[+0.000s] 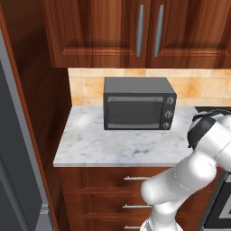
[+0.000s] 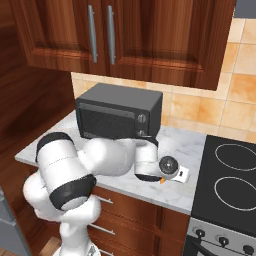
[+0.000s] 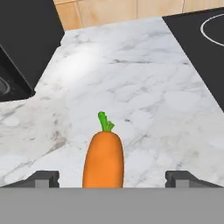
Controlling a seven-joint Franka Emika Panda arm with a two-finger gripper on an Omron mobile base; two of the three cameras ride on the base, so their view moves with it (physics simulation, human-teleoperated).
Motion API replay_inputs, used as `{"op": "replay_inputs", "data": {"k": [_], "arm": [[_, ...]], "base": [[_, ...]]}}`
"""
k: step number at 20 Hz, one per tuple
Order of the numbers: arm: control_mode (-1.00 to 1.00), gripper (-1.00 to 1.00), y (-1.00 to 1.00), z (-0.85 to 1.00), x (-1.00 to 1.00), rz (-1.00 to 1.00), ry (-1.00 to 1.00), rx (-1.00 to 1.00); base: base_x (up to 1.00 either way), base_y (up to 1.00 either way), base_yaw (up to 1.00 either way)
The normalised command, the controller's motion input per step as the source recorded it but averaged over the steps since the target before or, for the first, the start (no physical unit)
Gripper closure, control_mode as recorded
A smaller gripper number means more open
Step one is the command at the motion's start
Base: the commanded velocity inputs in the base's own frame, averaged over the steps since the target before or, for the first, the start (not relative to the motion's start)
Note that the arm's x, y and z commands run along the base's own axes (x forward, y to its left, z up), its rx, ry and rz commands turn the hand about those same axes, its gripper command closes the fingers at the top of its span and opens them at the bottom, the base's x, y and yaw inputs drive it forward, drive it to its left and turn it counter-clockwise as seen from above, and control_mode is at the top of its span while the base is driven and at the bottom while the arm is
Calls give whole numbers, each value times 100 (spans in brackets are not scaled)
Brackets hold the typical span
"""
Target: Open the fridge, remove the apple, carrot, and chicken drumstick, and place them on any counter.
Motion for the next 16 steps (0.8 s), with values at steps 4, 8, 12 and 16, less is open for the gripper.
{"op": "replay_inputs", "data": {"k": [4,8,12,16], "arm": [[-100,-100,34,100,-35,0,-15,0],[-100,-100,45,100,-19,0,-9,0],[-100,-100,49,100,-35,0,4,0],[-100,-100,57,100,-54,0,33,3]], "base": [[0,0,0],[0,0,0],[0,0,0],[0,0,0]]}}
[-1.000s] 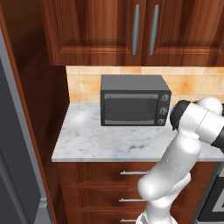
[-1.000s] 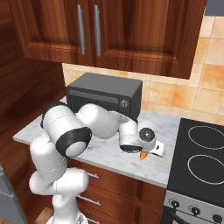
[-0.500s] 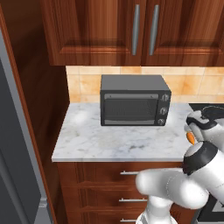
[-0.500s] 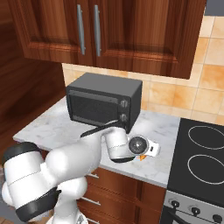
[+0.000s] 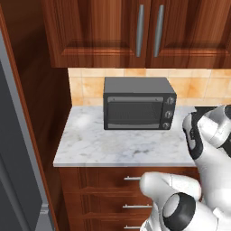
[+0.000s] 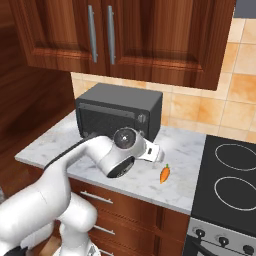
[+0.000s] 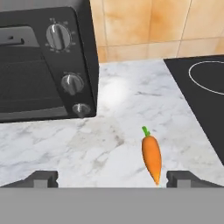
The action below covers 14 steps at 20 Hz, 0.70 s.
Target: Open the fridge, remove the apple, carrot, and chicken drumstick, and place them on any counter.
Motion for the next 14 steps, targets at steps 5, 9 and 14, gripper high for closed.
{"op": "replay_inputs", "data": {"k": [5,9,14], "arm": [[-100,-100,76,96,-67,0,41,3],[-100,-100,86,47,-49,3,26,0],[-100,-100,81,7,-21,24,30,2]], "base": [[0,0,0],[0,0,0],[0,0,0]]}}
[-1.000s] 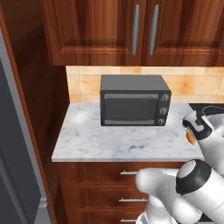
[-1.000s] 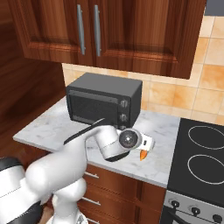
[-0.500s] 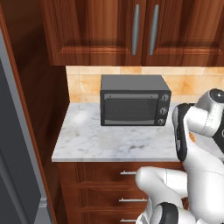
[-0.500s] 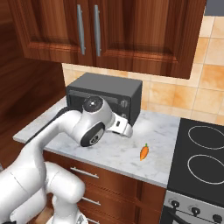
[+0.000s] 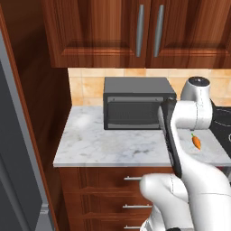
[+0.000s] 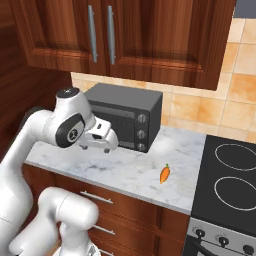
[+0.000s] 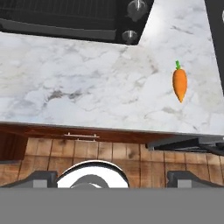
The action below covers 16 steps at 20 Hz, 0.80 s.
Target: Open the fridge, remove the apple, carrot, and chicken drumstick, and place them on any counter.
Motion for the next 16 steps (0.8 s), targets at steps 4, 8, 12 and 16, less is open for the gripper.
{"op": "replay_inputs", "data": {"k": [4,8,12,16], "arm": [[100,-100,24,0,-7,12,6,0],[100,-100,0,0,0,0,0,0],[100,-100,0,0,0,0,0,0],[100,-100,0,0,0,0,0,0]], "base": [[-41,11,4],[-100,12,1],[-100,22,0],[-100,54,-17]]}}
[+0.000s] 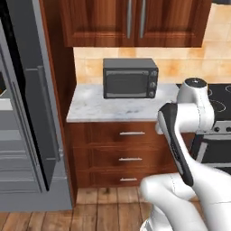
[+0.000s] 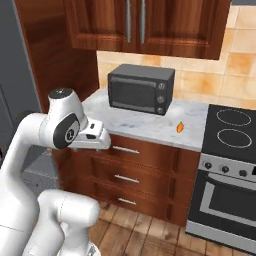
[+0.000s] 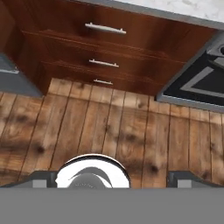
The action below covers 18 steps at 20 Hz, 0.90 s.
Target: Open the fridge, remove the apple, carrot, and chicken drumstick, and place them on any counter.
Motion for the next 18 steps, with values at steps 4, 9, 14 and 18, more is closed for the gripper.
{"op": "replay_inputs", "data": {"k": [4,9,14,18], "arm": [[100,-100,0,0,0,0,0,0],[100,-100,0,0,0,0,0,0],[100,-100,0,0,0,0,0,0],[100,-100,0,0,0,0,0,0]], "base": [[-99,92,-48],[-70,100,-34],[-29,100,-8],[10,100,0]]}}
